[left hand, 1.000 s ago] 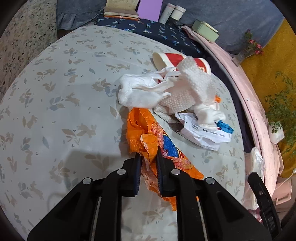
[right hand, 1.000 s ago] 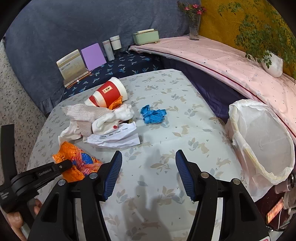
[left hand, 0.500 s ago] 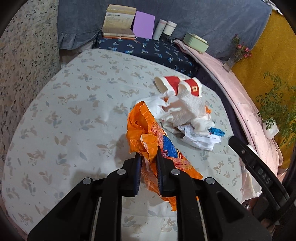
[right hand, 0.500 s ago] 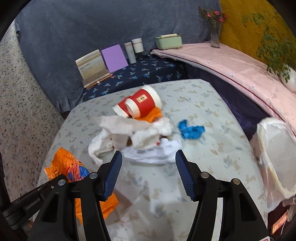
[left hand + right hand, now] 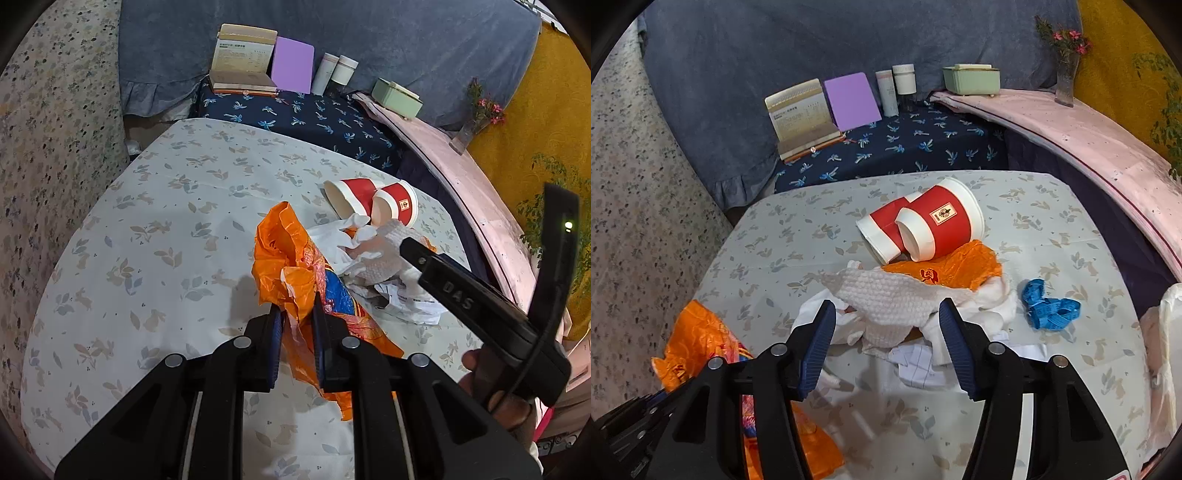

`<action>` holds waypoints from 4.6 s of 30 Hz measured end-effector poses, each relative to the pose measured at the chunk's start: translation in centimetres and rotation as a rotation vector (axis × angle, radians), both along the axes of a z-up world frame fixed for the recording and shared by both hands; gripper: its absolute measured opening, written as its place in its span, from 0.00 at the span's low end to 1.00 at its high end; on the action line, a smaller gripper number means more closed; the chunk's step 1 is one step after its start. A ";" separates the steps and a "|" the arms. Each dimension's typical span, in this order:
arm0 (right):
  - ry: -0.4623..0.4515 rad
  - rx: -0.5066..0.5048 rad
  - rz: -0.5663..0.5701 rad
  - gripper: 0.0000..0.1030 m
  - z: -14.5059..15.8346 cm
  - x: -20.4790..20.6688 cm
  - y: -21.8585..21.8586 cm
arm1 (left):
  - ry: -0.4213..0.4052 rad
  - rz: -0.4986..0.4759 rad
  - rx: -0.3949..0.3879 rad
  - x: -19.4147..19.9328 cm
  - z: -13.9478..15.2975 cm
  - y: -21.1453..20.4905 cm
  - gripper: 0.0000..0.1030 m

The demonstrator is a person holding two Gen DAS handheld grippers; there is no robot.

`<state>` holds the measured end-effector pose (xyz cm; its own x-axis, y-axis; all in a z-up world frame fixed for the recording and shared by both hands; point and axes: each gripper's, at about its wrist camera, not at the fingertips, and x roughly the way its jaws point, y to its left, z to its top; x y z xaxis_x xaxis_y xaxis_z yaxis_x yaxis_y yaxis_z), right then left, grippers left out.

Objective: Collect trash
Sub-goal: 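Grasp the white mesh tissue with the right gripper while the left holds the orange bag, then carry the orange bag and white tissue with both grippers over the bin, then open both grippers to drop the bag and tissue into the bin, then move both open grippers back over the remaining trash on the table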

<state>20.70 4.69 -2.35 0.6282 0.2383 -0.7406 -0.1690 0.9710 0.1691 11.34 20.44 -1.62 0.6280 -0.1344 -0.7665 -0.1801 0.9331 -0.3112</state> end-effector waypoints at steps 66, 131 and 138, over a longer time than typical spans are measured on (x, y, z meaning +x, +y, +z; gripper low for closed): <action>-0.221 0.104 -0.519 0.05 10.3 -14.8 -37.1 | -0.165 -0.643 0.055 0.6 6.5 -35.4 0.14; -0.035 0.121 -0.253 0.47 3.2 -10.3 -17.5 | -0.026 -0.176 0.204 3.9 -1.0 -8.7 0.72; 0.044 0.110 -0.225 0.47 -0.4 -8.8 -14.2 | 0.019 -0.185 0.211 5.9 -3.5 -6.2 0.72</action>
